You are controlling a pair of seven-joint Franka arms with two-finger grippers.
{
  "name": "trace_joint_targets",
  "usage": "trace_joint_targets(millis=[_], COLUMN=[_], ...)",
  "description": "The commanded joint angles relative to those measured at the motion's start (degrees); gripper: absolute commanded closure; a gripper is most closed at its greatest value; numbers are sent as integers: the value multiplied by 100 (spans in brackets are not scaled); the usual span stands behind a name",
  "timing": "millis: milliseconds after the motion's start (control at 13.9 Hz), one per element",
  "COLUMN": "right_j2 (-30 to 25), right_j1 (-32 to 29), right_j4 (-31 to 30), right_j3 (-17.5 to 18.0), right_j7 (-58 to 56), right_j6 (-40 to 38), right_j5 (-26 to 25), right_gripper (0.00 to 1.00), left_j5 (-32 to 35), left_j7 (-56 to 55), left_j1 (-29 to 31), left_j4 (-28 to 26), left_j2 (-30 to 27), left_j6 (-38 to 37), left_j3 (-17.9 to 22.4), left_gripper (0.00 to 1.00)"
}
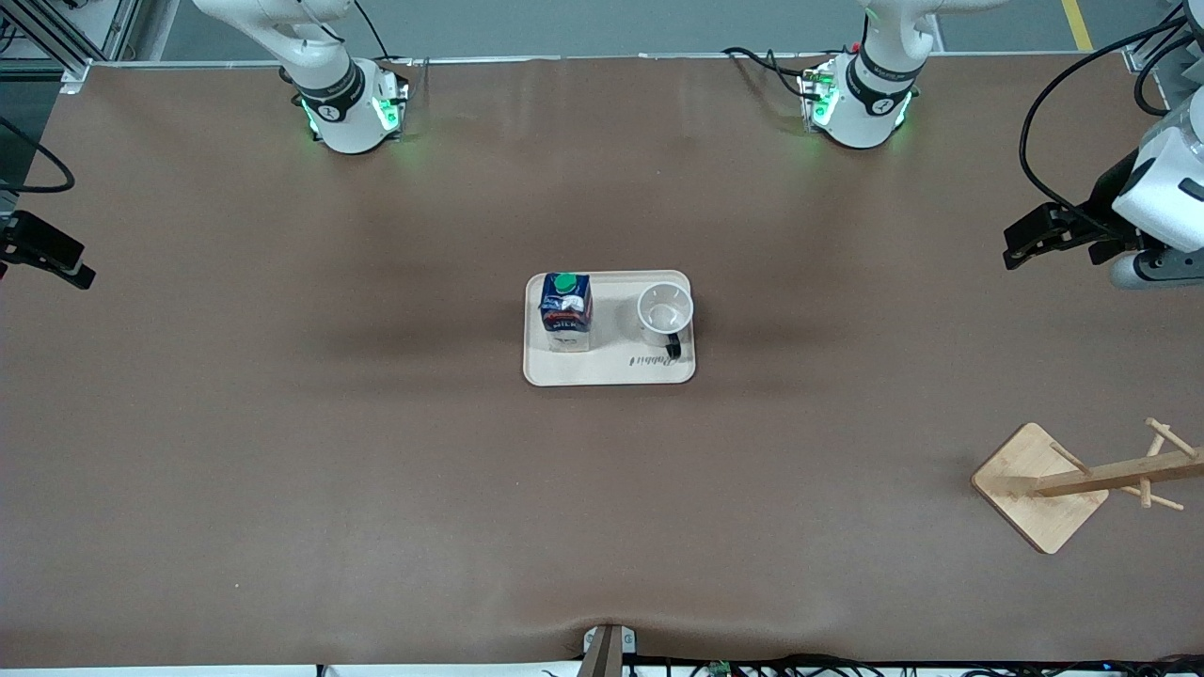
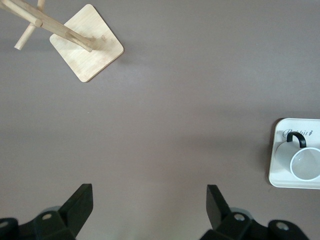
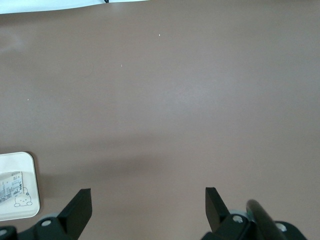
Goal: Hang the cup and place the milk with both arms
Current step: 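Move the left gripper from rest toward the white mug on the tray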
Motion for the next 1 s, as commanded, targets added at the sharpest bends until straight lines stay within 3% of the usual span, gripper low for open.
trace_joint_targets(millis=[0, 932], right_j2=[-10, -10], right_j1=[-47, -47], right_j4=[50, 50], right_j3=[36, 27], right_j7=[20, 20], right_j6=[-23, -41], right_j5=[-10, -10], right_gripper=[0, 0], left_j5=[115, 53], left_j7=[-33, -24], left_j1=[-17, 221], left_j4=[142, 222], left_j2=[44, 229], left_j6=[-138, -120], left_j3=[25, -1], left_gripper=[0, 0])
